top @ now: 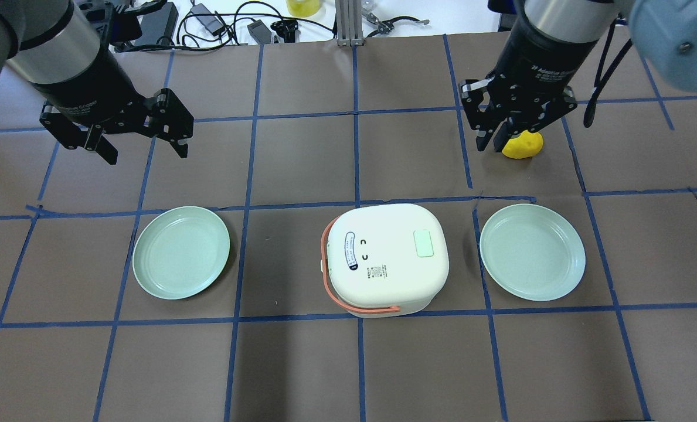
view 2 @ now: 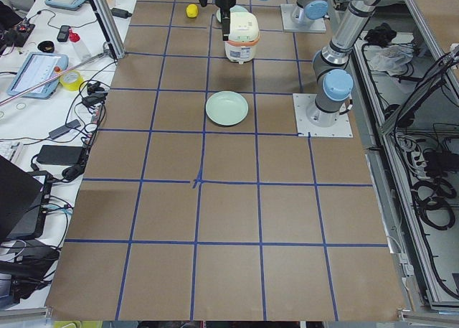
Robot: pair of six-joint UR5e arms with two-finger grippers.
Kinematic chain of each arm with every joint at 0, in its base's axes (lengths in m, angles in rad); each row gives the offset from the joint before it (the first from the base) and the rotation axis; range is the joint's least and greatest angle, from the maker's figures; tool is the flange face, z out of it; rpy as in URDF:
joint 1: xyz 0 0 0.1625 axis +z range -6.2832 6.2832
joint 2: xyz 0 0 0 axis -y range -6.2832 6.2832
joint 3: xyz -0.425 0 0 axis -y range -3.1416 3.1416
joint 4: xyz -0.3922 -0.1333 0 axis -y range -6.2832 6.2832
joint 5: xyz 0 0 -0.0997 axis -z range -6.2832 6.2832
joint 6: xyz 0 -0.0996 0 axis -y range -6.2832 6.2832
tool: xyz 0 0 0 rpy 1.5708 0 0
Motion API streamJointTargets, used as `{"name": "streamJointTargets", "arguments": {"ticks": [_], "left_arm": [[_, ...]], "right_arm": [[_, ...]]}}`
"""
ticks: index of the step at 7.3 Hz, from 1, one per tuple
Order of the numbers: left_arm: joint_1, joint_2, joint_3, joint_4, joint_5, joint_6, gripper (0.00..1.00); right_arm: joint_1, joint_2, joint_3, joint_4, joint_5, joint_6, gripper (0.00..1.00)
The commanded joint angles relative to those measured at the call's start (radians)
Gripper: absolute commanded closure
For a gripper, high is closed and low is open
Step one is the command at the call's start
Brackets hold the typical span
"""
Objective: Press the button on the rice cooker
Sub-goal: 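Move the right gripper down toward the rice cooker's pale green button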
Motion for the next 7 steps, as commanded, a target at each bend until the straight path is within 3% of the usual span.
{"name": "streamJointTargets", "arguments": {"ticks": [1, 7], "left_arm": [[0.000, 0.000, 0.000, 0.000, 0.000, 0.000, 0.00], [0.000, 0.000, 0.000, 0.000, 0.000, 0.000, 0.00]], "right_arm": [[0.056, 0.000, 0.063, 0.004, 0.004, 0.041, 1.00], [0.100, 0.014, 0.208, -0.051, 0.010, 0.065, 1.00]]}}
